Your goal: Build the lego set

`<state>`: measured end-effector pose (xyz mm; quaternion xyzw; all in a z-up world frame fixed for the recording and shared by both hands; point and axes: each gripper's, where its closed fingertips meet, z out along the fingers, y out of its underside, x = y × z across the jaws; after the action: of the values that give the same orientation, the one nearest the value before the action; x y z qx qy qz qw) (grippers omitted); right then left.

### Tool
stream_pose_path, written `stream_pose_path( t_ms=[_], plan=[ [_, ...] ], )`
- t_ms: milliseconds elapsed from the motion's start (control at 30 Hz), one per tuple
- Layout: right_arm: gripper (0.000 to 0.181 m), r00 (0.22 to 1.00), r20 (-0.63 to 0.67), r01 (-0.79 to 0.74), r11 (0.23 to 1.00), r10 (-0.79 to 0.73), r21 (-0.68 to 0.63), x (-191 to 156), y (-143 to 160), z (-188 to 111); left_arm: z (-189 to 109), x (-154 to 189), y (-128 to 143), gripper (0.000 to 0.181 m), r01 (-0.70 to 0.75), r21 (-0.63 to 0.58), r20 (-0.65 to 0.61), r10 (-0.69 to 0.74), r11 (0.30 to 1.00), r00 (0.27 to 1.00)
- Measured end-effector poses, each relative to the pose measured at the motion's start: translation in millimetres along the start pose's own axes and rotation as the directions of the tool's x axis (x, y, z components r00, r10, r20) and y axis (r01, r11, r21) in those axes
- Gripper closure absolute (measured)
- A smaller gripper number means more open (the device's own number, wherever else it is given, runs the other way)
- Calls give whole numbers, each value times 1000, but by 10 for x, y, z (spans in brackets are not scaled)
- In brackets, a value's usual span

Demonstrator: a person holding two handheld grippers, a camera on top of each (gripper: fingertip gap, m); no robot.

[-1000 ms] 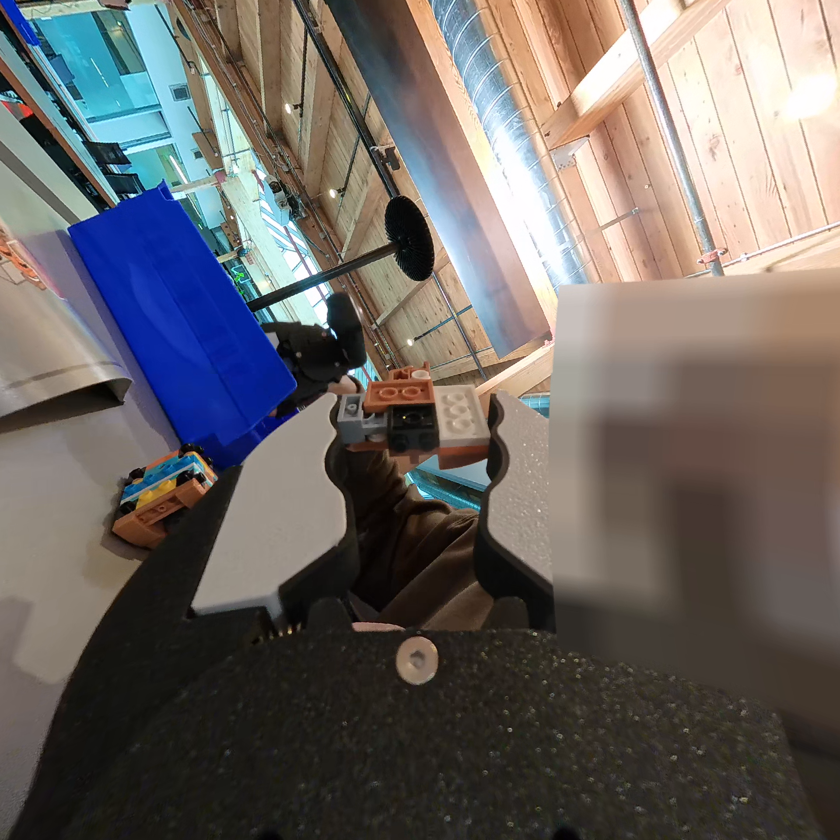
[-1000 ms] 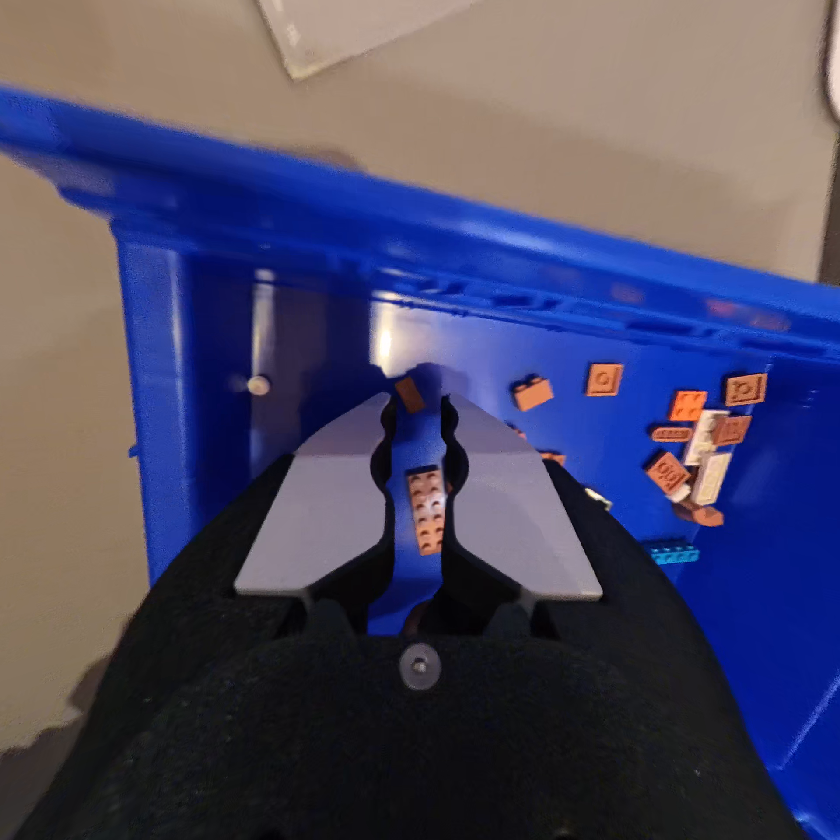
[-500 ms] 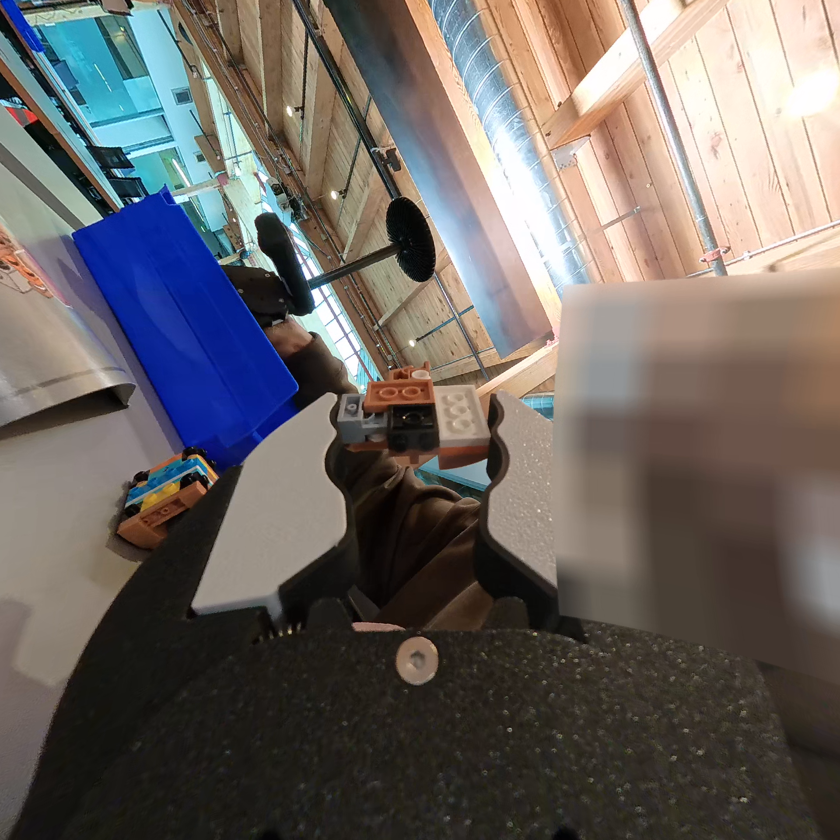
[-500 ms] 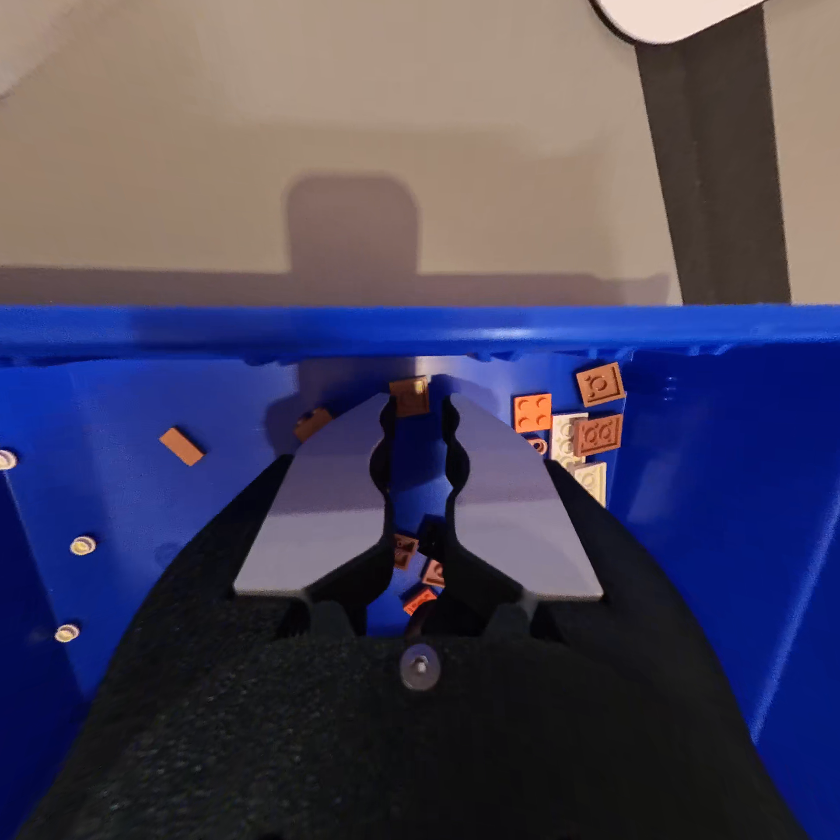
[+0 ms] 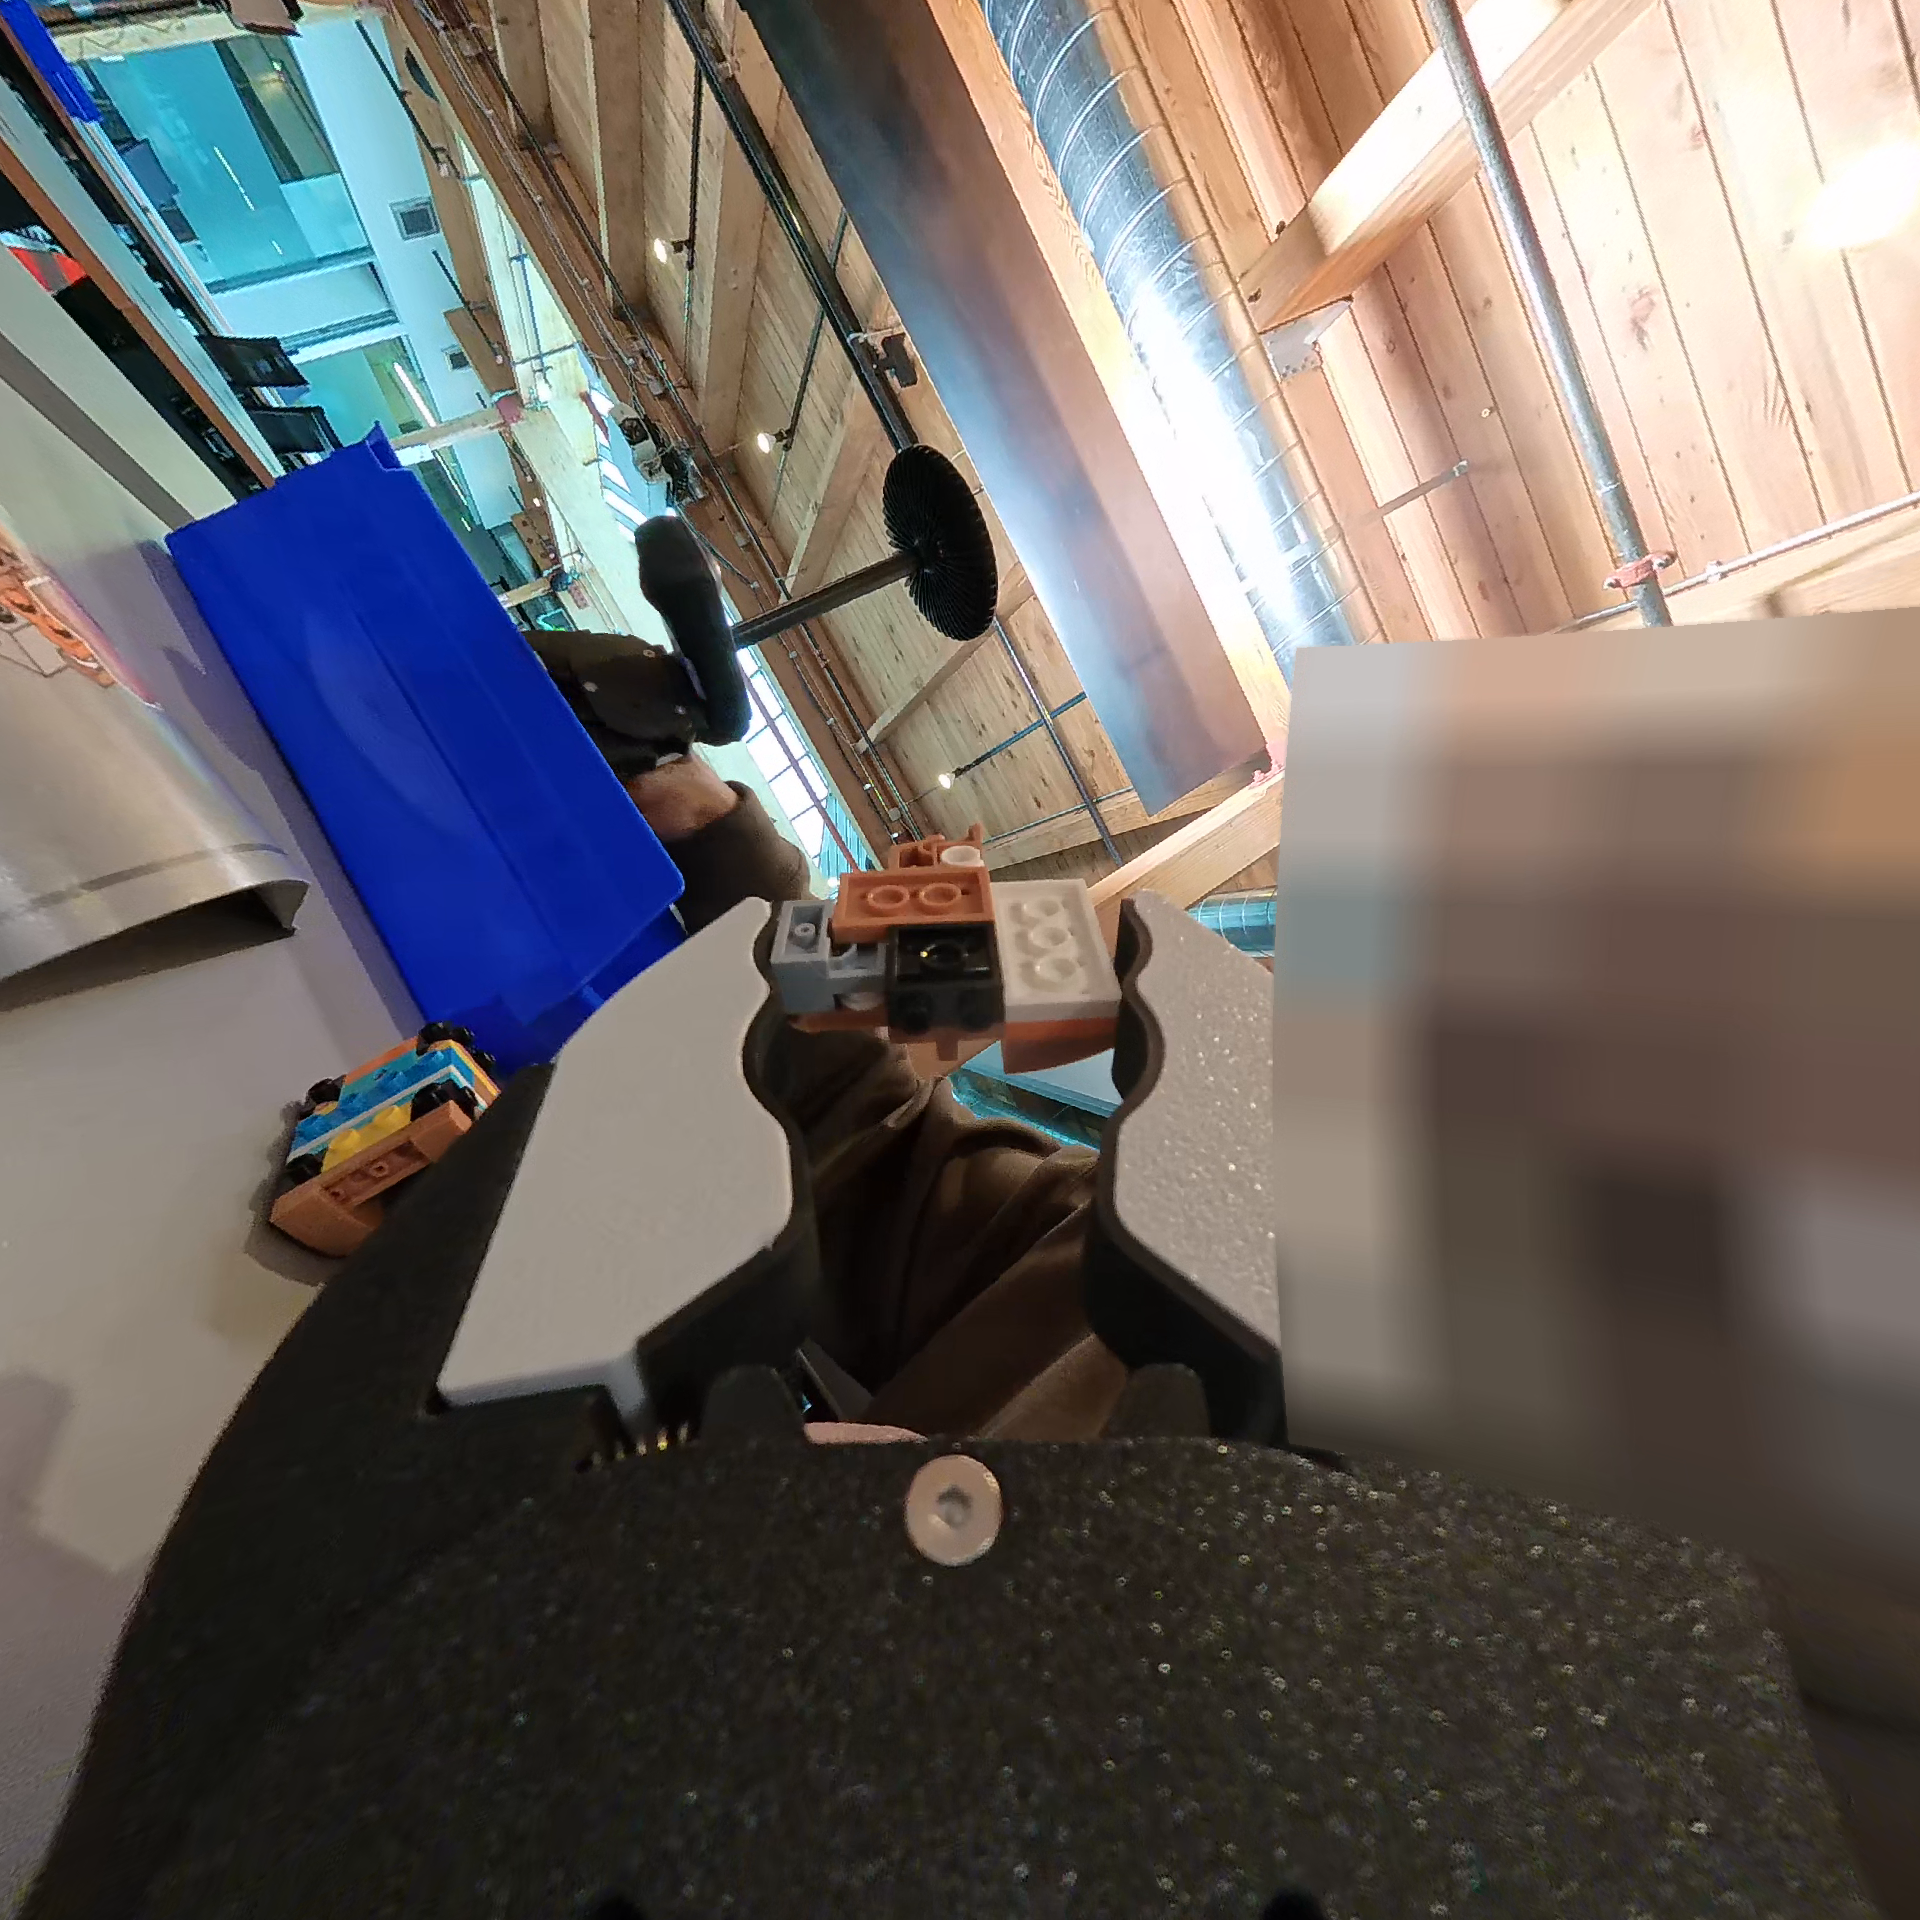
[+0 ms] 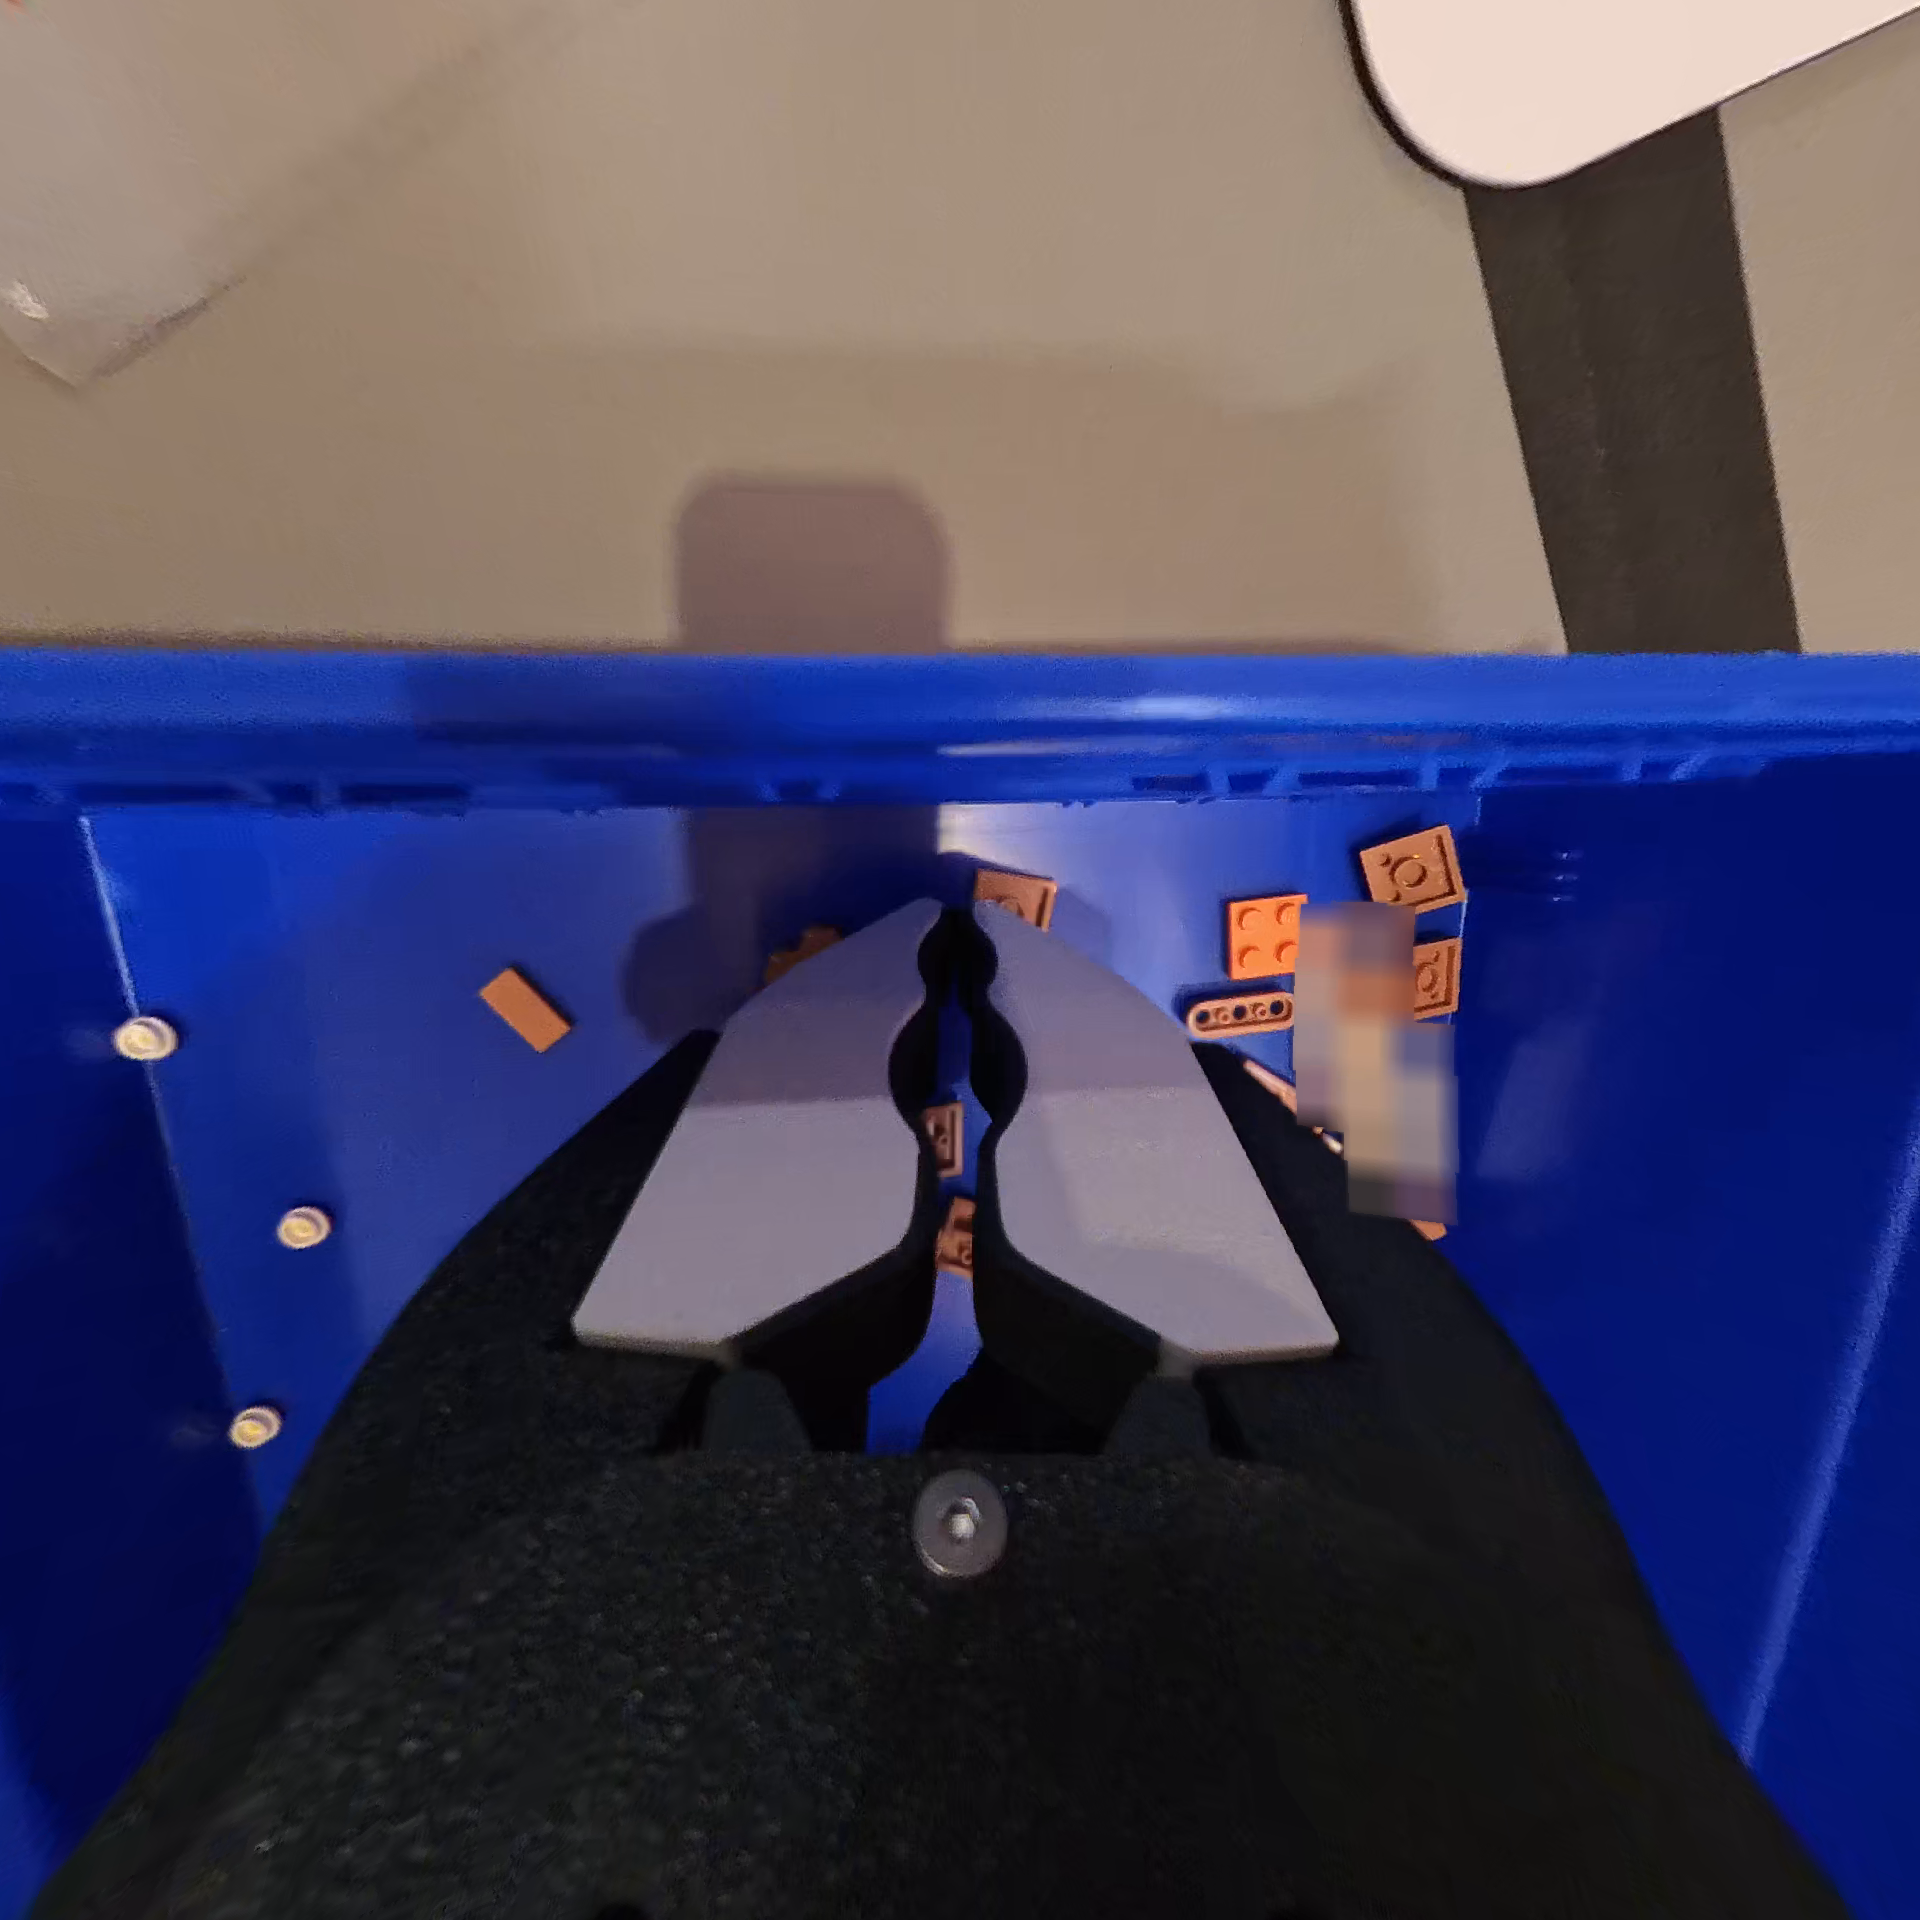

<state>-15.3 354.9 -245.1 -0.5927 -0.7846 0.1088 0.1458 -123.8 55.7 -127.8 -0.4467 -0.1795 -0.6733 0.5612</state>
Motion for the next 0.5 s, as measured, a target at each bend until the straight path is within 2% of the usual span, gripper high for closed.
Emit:
stream_pose_path(
  t_ms=[167, 300, 500],
  plan=[
    [181, 1000, -23, 10, 1000, -10, 13, -1, 6, -105, 8, 7, 15, 121, -3, -6, -1, 3, 1000, 1000],
    [181, 1000, -30, 10, 1000, -10, -6, 23, 52, -39, 11, -5, 23, 121, -10, -13, 3, 10, 1000, 1000],
    [162, 1000, -27, -5, 1000, 5, -24, 71, 27, 61, 7, -9, 16, 121, -8, -11, 4, 8, 1000, 1000]
  ],
)
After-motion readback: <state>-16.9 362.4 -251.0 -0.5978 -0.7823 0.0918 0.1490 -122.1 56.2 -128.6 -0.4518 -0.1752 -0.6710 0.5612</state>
